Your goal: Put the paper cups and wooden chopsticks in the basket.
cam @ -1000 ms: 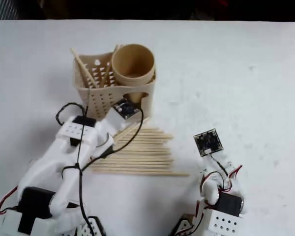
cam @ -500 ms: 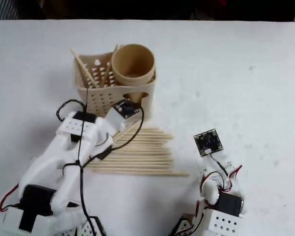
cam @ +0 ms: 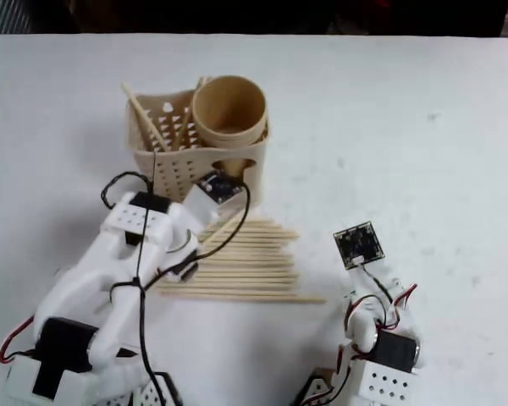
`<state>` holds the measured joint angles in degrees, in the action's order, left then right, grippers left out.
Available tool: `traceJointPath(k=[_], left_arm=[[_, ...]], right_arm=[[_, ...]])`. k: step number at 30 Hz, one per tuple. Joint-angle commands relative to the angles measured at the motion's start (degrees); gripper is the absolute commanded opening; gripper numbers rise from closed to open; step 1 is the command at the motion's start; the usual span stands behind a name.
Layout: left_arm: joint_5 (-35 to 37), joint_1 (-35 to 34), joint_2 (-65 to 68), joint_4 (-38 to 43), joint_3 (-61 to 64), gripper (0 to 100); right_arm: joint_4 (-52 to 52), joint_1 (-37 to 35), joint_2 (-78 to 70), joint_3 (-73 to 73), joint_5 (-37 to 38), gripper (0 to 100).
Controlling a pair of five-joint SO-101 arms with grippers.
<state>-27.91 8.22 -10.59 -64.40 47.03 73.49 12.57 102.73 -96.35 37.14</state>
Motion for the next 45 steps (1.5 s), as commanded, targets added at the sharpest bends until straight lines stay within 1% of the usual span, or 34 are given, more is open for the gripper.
traceJointPath(k=[1,7,13,17,19,22,24,27,34,36,38,41,45], left_arm=[[0.6,-0.6,-0.4,1.3,-1.1,16],[0.4,-0.3,-0.3,1.6,0.7,16],[0.4,2.2,-0.4,1.6,2.4,6],[0.4,4.1,-0.5,1.5,3.0,4],[0.5,4.1,-0.6,1.5,2.5,2],[0.5,4.0,-1.9,0.9,1.6,2],[0.5,4.1,-4.4,-0.6,1.5,2],[0.5,6.2,-10.0,-4.2,1.6,2],[0.4,10.9,-27.6,-13.0,0.4,2],[-1.6,11.3,-32.6,-14.4,-1.1,2],[-3.0,11.0,-36.8,-16.0,-3.8,2],[-3.0,10.9,-41.3,-17.8,-10.0,2],[-1.6,11.1,-41.5,-17.5,-20.3,2]], right_arm=[[0.3,0.2,0.6,-0.5,0.4,3.3],[0.3,0.2,0.6,-0.5,0.4,3.3],[0.3,0.2,0.6,-0.5,0.4,3.3],[0.3,0.2,0.6,-0.5,0.4,3.3],[0.3,0.2,0.6,-0.5,0.4,3.3],[0.3,0.2,0.6,-0.5,0.4,3.3],[0.3,0.2,0.6,-0.5,0.4,3.3],[0.3,0.2,0.6,-0.5,0.4,3.3],[0.3,0.2,0.6,-0.5,0.4,3.3],[0.3,0.2,0.6,-0.5,0.4,3.3],[0.3,0.2,0.6,-0.5,0.4,3.3],[0.3,0.2,0.6,-0.5,0.4,3.3],[0.3,0.2,0.6,-0.5,0.4,3.3]])
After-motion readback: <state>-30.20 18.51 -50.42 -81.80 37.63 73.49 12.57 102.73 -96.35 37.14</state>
